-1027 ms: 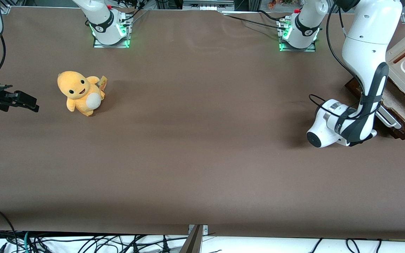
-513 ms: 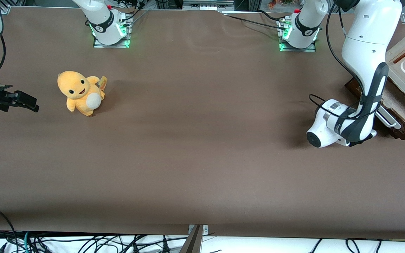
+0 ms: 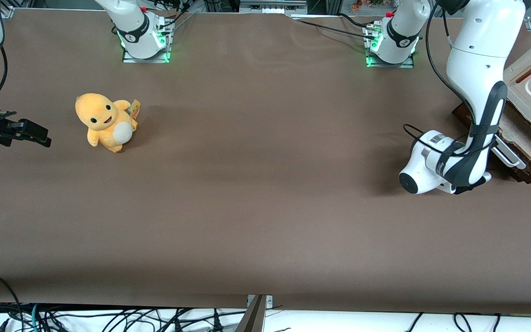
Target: Open lower drawer with left arm only
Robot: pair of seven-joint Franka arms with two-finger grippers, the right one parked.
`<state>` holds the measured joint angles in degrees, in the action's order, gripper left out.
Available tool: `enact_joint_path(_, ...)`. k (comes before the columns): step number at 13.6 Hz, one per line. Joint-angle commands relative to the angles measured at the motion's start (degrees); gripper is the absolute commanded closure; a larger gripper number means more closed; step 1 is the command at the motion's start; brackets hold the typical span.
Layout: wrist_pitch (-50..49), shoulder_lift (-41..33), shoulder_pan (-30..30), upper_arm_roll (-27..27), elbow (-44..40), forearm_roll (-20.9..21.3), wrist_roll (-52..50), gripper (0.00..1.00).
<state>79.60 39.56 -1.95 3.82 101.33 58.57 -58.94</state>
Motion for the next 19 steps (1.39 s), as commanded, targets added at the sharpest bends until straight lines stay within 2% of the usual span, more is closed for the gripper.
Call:
enact_joint_path(1,0.0,-1.2,-0.1,0.7,-0.3,0.6,2.2,0.00)
enact_joint_path(3,0.0,-4.3,0.0,3.9,-0.3,0.1,8.1,0.00)
enact_joint_path(6,1.9,-10.0,0.5,4.2,-0.5,-2.4,21.3,0.00)
enact_joint_path(7,3.8,-12.6,0.8,4.3,-0.5,-5.3,25.1,0.00)
enact_joint_path(14,15.7,-28.4,3.1,4.2,-0.4,-41.8,29.4,0.00)
enact_joint_path(17,15.5,-34.7,7.0,4.2,-0.3,-62.0,36.0,0.00)
enact_joint_path(19,15.9,-38.2,8.8,4.2,-0.6,-63.5,42.2,0.00)
